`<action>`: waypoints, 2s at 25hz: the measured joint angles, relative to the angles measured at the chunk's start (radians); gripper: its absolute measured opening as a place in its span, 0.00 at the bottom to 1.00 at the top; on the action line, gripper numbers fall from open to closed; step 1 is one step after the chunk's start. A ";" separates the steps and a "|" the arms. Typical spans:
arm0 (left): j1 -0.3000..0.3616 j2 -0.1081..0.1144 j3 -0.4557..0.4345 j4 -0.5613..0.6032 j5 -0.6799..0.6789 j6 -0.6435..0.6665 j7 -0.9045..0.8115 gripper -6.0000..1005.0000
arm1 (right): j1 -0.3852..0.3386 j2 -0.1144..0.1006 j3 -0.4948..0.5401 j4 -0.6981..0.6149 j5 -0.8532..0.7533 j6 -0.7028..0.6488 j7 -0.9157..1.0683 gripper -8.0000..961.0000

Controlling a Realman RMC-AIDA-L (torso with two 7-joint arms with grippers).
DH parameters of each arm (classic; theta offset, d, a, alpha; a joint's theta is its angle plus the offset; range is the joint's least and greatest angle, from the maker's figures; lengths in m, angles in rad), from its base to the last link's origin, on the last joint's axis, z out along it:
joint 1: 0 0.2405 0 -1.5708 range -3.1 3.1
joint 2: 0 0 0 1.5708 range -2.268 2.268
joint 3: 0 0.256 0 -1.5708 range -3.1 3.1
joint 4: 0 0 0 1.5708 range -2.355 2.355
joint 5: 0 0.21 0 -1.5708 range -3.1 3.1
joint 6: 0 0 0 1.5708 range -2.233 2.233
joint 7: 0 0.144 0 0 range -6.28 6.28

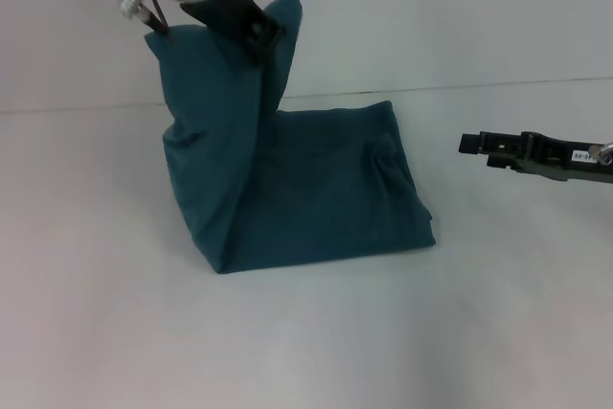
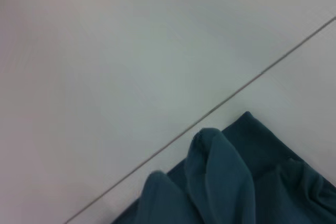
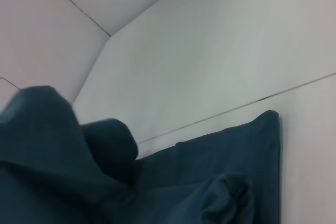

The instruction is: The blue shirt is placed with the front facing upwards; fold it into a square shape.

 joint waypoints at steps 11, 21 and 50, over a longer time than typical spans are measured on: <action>0.006 -0.052 0.033 -0.140 0.000 -0.233 -0.002 0.14 | 0.000 -0.001 0.000 0.000 0.000 0.001 0.004 0.82; 0.008 -0.094 0.033 -0.173 0.000 -0.308 0.017 0.14 | -0.002 0.000 0.000 0.004 0.000 0.000 0.005 0.82; 0.234 -0.104 -0.309 0.123 -0.261 -0.223 0.068 0.73 | -0.006 -0.014 0.000 0.014 -0.019 0.009 0.009 0.82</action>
